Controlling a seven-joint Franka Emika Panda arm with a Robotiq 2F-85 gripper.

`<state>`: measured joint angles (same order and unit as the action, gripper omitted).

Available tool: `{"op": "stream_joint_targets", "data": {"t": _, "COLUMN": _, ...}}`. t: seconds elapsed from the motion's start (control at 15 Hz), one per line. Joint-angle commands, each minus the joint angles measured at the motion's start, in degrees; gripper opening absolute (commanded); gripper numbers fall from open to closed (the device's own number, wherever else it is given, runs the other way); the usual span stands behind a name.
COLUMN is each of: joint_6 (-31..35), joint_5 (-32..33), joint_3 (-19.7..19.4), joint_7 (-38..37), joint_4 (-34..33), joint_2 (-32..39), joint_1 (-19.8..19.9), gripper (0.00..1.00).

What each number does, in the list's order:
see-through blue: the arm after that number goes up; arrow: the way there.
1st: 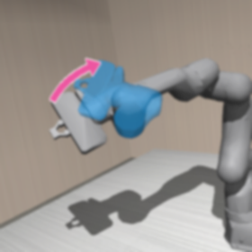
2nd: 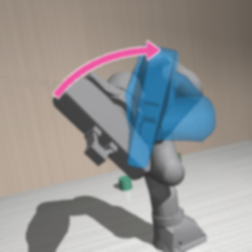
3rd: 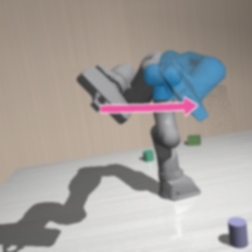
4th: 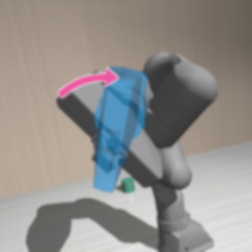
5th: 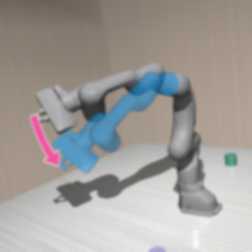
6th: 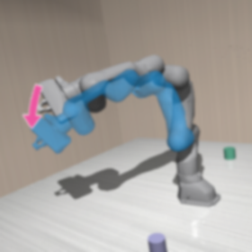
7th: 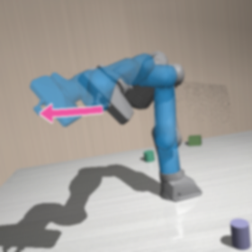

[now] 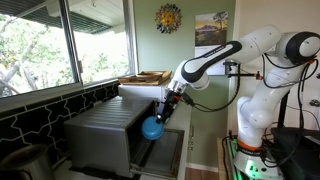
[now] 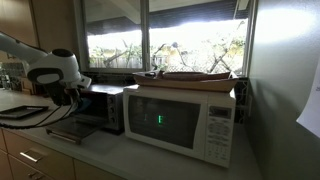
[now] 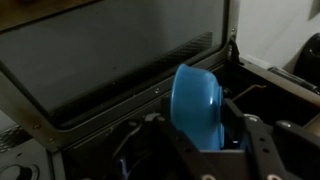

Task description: Pick the blue bowl from the top tray of the oven and turn it right side up, put the blue bowl back onto the top tray of the oven

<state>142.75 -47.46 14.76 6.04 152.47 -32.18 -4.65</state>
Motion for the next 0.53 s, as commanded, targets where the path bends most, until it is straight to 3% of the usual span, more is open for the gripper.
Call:
{"op": "stream_joint_targets", "data": {"t": 0.0, "joint_6": -1.7, "joint_5": 15.6, "joint_3": 1.9, "joint_7": -7.8, "joint_4": 0.8, "joint_2": -2.2, "joint_1": 0.9, "gripper": 0.27}}
{"op": "stream_joint_targets", "data": {"t": 0.2, "joint_6": -3.2, "joint_5": 26.0, "joint_3": 0.6, "joint_7": -11.6, "joint_4": 0.0, "joint_2": -3.2, "joint_1": -1.3, "gripper": 0.27}}
{"op": "stream_joint_targets", "data": {"t": 0.47, "joint_6": -7.5, "joint_5": 34.6, "joint_3": 0.7, "joint_7": -13.0, "joint_4": -1.8, "joint_2": -4.9, "joint_1": -2.7, "gripper": 0.27}}
